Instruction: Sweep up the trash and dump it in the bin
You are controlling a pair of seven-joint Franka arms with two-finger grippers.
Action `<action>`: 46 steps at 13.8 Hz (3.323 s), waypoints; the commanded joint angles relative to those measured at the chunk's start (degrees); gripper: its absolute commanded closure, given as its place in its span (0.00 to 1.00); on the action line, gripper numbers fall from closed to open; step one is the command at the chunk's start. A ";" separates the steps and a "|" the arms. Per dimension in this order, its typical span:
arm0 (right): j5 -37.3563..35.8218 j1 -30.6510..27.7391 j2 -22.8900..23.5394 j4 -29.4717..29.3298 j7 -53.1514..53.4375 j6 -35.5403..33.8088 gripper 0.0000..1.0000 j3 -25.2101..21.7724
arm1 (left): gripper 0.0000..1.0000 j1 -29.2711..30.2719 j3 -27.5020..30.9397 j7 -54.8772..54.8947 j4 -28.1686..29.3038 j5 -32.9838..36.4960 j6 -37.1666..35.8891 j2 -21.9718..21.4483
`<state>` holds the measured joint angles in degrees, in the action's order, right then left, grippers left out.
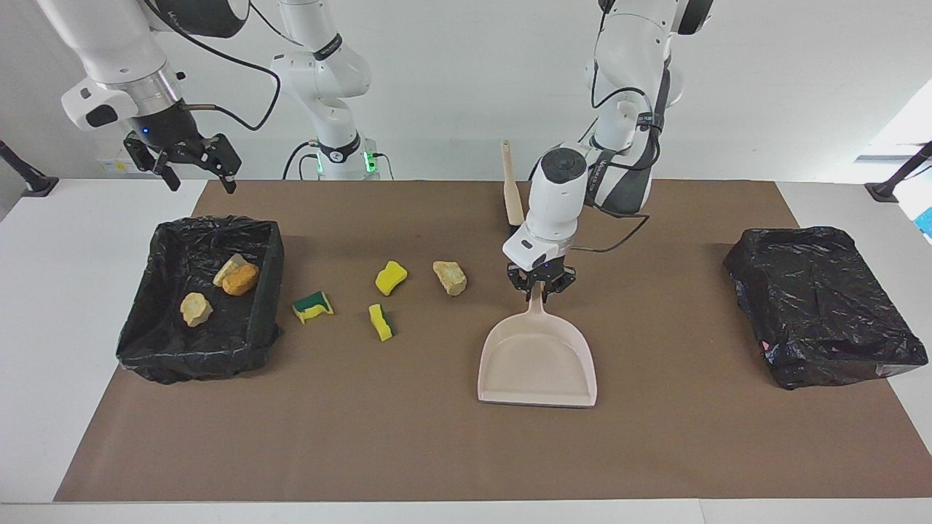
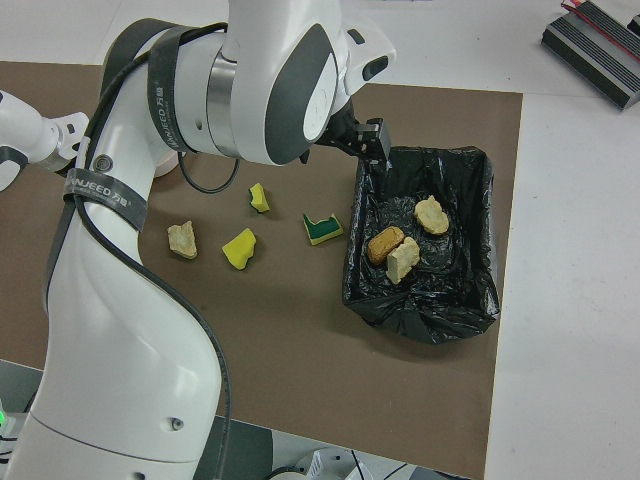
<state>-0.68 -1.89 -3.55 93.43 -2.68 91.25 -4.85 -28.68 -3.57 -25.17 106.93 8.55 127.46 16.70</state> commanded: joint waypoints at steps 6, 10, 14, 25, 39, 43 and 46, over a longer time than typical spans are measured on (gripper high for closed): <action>1.29 -0.65 -0.05 -0.35 0.04 -0.73 0.00 0.37 | 1.00 2.83 1.28 35.66 -5.94 10.25 -10.22 -1.15; 0.86 -0.57 -0.05 -0.35 0.04 -0.73 0.00 0.37 | 1.00 5.12 1.28 55.97 -6.29 10.08 -11.26 -0.88; 0.86 -0.57 -0.14 -0.27 -0.05 -0.90 0.00 0.37 | 1.00 5.12 1.28 72.44 -5.86 9.55 -15.75 -1.32; 3.48 -0.39 -5.75 11.64 0.39 -3.81 0.00 10.36 | 1.00 8.03 0.93 84.24 -8.76 5.15 -19.27 1.05; 13.69 35.78 -5.52 36.21 43.67 22.98 0.00 14.96 | 1.00 5.74 0.75 84.33 0.03 8.59 -11.97 -1.23; 13.69 47.92 0.02 36.39 61.53 32.30 0.00 14.96 | 1.00 4.24 0.84 84.15 4.25 10.69 -9.96 -3.25; 11.33 55.31 5.21 36.39 70.86 40.83 0.00 14.87 | 1.00 4.24 0.75 84.15 4.43 10.69 -9.86 -3.43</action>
<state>11.89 50.54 -1.09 129.82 64.32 128.22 10.58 -23.72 -3.14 58.26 108.09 18.15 116.42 15.47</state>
